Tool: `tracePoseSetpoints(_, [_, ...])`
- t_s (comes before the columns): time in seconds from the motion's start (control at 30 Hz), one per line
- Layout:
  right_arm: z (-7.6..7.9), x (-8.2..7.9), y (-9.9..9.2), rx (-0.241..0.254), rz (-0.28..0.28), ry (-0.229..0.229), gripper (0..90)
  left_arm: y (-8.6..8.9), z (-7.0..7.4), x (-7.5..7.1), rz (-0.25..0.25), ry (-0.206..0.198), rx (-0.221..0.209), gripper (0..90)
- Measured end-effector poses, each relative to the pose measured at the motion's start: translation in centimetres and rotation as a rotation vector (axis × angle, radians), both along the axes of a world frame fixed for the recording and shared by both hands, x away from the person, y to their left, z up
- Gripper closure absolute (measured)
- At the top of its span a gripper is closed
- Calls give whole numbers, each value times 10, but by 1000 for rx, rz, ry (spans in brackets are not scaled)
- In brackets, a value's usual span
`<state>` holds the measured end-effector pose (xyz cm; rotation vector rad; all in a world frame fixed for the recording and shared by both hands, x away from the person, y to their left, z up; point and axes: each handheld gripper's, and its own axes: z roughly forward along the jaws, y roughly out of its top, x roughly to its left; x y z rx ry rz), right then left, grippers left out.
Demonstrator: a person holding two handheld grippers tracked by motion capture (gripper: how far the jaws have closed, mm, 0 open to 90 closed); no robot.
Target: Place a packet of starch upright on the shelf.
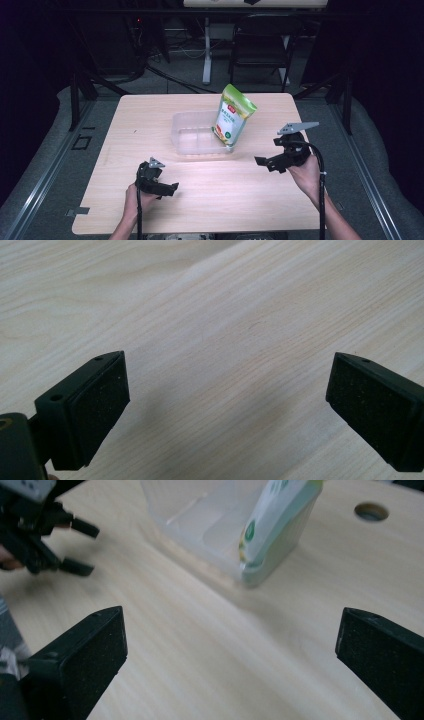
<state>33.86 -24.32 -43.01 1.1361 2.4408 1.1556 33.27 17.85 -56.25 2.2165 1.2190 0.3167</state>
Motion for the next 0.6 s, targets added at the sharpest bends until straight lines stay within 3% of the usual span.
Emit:
tracePoseSetpoints(0.07, [-6, -8, -3, -6, -8, 7, 0, 0, 0, 0, 2, 1, -2, 37])
tracePoseSetpoints(0.2, [-29, -27, -7, -64, -7, 22, 2, -1, -2, 0, -6, 9, 1, 36])
tracePoseSetpoints(0.27, [-41, -33, -8, -65, -12, 41, 2, -2, -2, 0, -3, 9, 4, 36])
tracePoseSetpoints(0.37, [-54, -35, -8, -108, 2, 60, 2, -3, -3, 0, -6, 7, 7, 35])
tracePoseSetpoints(0.47, [-65, -34, -10, -94, 3, 81, 2, -4, -3, 0, -5, 13, 1, 35])
tracePoseSetpoints(0.6, [-78, -33, -12, -112, 5, 106, 0, -3, -5, 2, 1, 17, 3, 31])
